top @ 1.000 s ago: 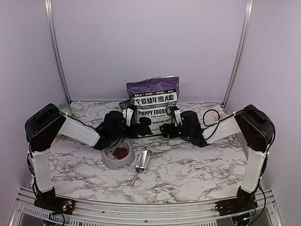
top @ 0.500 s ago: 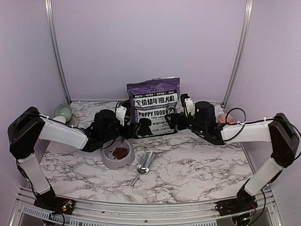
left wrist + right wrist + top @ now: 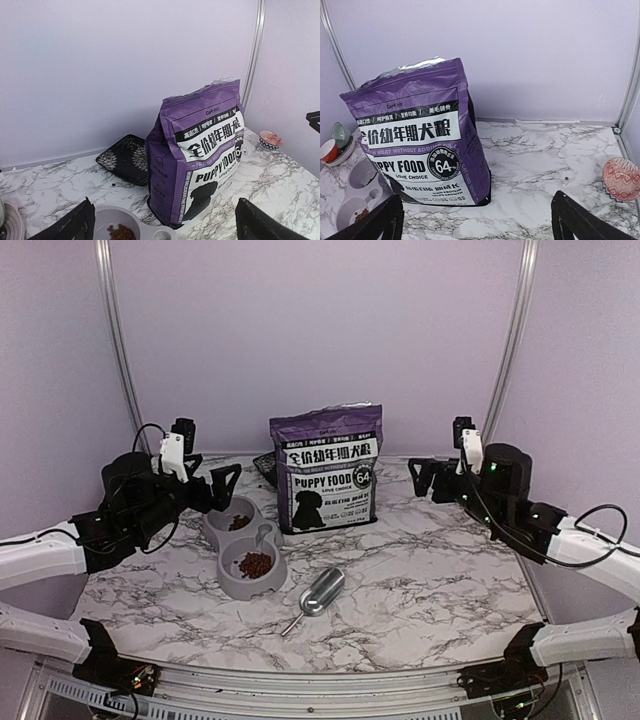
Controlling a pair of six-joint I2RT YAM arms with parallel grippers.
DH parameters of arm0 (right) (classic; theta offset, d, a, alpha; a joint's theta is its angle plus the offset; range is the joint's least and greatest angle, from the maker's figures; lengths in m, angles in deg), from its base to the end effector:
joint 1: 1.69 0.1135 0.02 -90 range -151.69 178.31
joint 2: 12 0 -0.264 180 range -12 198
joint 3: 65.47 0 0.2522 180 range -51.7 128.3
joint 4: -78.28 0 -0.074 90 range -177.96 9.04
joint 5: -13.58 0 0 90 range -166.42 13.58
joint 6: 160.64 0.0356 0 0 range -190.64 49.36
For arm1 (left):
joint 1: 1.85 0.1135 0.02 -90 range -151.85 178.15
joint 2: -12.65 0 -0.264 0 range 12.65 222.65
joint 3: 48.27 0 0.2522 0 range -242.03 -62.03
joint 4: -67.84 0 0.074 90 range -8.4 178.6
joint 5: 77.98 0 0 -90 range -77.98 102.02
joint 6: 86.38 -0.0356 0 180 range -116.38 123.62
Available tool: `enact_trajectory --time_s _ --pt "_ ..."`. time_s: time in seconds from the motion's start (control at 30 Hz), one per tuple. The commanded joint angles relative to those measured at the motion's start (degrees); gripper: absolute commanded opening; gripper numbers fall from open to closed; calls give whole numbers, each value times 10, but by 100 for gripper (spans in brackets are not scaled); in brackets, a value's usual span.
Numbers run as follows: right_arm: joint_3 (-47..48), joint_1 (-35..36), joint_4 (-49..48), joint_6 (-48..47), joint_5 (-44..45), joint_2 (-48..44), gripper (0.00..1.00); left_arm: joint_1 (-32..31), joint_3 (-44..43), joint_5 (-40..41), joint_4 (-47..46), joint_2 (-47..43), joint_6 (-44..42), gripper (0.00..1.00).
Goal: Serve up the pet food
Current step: Reset both arms
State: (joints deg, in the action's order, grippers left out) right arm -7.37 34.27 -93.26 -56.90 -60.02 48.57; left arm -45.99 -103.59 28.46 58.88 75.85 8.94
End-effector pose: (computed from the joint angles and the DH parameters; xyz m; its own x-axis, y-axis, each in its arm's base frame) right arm 0.2070 0.1378 0.3121 -0.2296 0.1149 -0.9665 -0.2928 0.9389 0.1812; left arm 0.1928 -0.1731 0.3166 -0.0296 -0.0952 -0.9950 0.4641 0.8803 -0.0980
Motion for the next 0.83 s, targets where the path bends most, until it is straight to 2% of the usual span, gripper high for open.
enact_trajectory --time_s 0.0,0.1,0.2,0.27,0.43,0.53,0.8 --pt "-11 -32 117 3 54 -70 100 4 40 80 133 -100 0 99" --pt "-50 -102 124 5 16 -111 100 4 70 118 191 -169 -5 99" --pt "-83 -217 125 26 -65 -131 100 5 110 155 231 -239 -5 99" --pt "-102 -267 119 37 -114 -137 100 5 131 181 263 -292 3 99" --pt "-129 -279 96 44 -135 -159 100 5 186 218 300 -402 10 99" --pt "-146 -279 81 42 -139 -173 100 5 202 231 304 -437 18 99" --pt "-152 -279 71 29 -134 -185 100 5 195 223 300 -407 5 99"
